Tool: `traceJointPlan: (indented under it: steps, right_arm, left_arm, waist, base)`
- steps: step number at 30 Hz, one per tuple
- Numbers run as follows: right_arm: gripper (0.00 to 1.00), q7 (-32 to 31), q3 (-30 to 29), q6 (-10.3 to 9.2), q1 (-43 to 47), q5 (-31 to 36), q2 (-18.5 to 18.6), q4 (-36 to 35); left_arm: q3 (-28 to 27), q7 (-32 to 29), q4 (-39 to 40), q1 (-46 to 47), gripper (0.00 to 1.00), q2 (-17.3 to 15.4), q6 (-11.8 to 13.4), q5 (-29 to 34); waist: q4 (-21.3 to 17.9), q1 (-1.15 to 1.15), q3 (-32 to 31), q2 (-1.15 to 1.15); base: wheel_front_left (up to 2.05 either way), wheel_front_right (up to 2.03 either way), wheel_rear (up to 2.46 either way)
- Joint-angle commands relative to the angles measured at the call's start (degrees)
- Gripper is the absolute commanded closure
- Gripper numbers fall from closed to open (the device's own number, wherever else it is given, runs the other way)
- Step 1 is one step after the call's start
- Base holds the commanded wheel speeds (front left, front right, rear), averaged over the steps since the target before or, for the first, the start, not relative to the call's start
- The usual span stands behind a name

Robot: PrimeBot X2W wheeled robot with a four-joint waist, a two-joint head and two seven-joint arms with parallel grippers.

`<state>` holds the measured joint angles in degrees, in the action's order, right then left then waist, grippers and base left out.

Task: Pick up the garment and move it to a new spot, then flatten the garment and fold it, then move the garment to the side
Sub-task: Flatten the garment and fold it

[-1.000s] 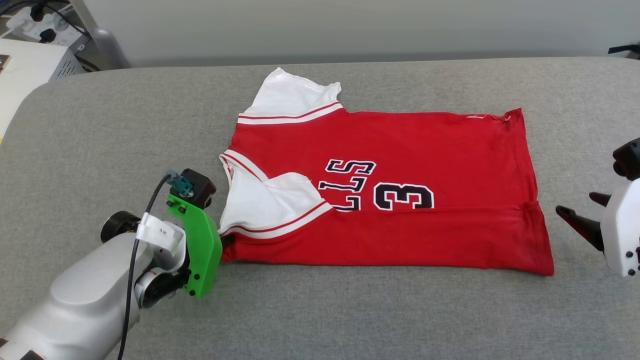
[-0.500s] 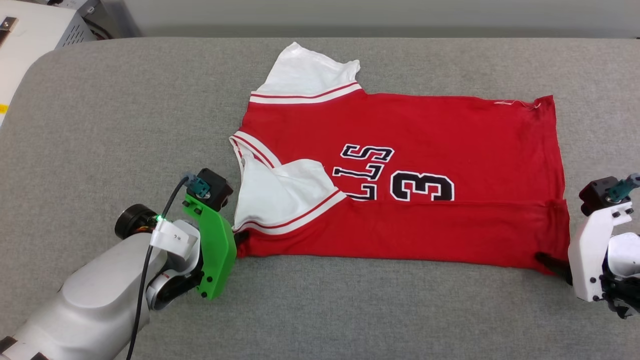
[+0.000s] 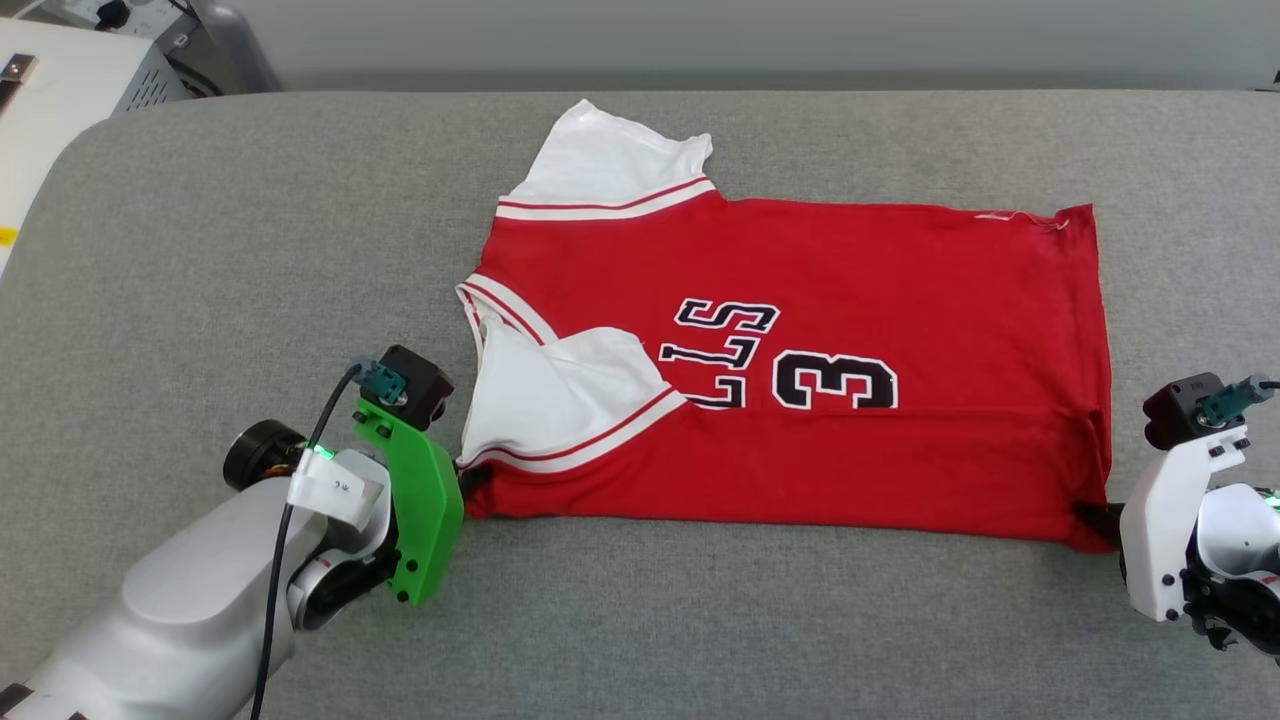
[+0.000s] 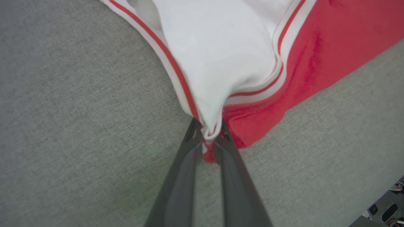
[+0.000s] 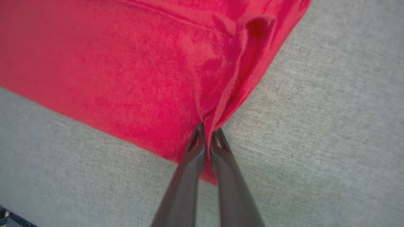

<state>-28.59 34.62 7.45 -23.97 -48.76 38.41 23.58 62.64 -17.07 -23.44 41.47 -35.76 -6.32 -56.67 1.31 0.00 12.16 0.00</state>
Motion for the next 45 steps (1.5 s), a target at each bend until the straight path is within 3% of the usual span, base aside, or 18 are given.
traceJointPlan:
  steps: [1,12,25,29,34,42,43,44,45]
  right_arm:
    - [1.0,0.72,0.71,0.03,-0.04,-0.73,-0.15,-0.22]
    - [1.0,4.06,-1.24,0.03,3.73,-2.92,5.45,-9.53]
    - [1.0,2.69,-10.98,0.03,17.75,-2.38,9.82,-18.63]
    - [1.0,1.37,-14.08,0.03,20.7,-2.09,8.85,-19.32]
    - [1.0,0.11,-15.73,0.03,22.33,-0.76,6.06,-18.81]
    - [1.0,2.52,-14.42,0.03,21.27,3.95,0.65,-11.76]
    - [0.78,3.5,-14.51,0.03,21.21,4.12,-0.05,-11.0]
    - [0.3,4.63,-14.66,0.03,21.2,4.21,-0.66,-10.46]
    - [0.0,5.67,-14.88,0.03,21.15,4.43,-1.04,-10.17]
  left_arm:
    - [-0.33,0.56,0.04,-1.04,1.0,-0.27,-0.08,-0.87]
    - [-0.93,2.4,6.13,-5.6,1.0,-5.17,1.34,-2.26]
    - [-0.53,2.84,18.98,-14.29,1.0,-12.0,7.93,-4.37]
    - [-0.76,3.3,20.34,-16.01,1.0,-12.81,9.38,-5.37]
    - [-0.78,4.15,19.44,-16.63,1.0,-11.36,10.06,-5.76]
    - [0.64,4.63,11.9,-16.98,1.0,-7.79,8.51,-5.65]
    - [0.61,4.85,11.28,-17.01,1.0,-7.62,8.34,-5.72]
    - [0.45,5.22,10.88,-16.96,0.4,-7.68,8.39,-5.64]
    - [0.38,5.73,10.63,-16.88,0.0,-7.82,8.47,-5.26]
  waist:
    - [-0.61,0.0,-1.5,0.0]
    - [-1.08,0.0,-6.33,0.0]
    - [-1.19,0.0,-7.65,0.0]
    - [-1.3,0.0,-6.72,0.0]
    - [-1.15,0.0,-4.9,0.0]
    - [-1.12,0.0,-3.61,0.0]
    - [-1.06,0.0,-3.78,0.0]
    - [-1.0,0.0,-4.09,0.0]
    - [-0.99,0.0,-4.45,0.0]
  base:
    - [0.0,0.0,0.0]
    - [0.0,0.0,0.0]
    - [0.0,0.0,0.0]
    - [0.0,0.0,0.0]
    - [0.0,0.0,0.0]
    - [0.0,0.0,0.0]
    - [0.0,0.0,0.0]
    - [0.0,0.0,0.0]
    - [0.0,0.0,0.0]
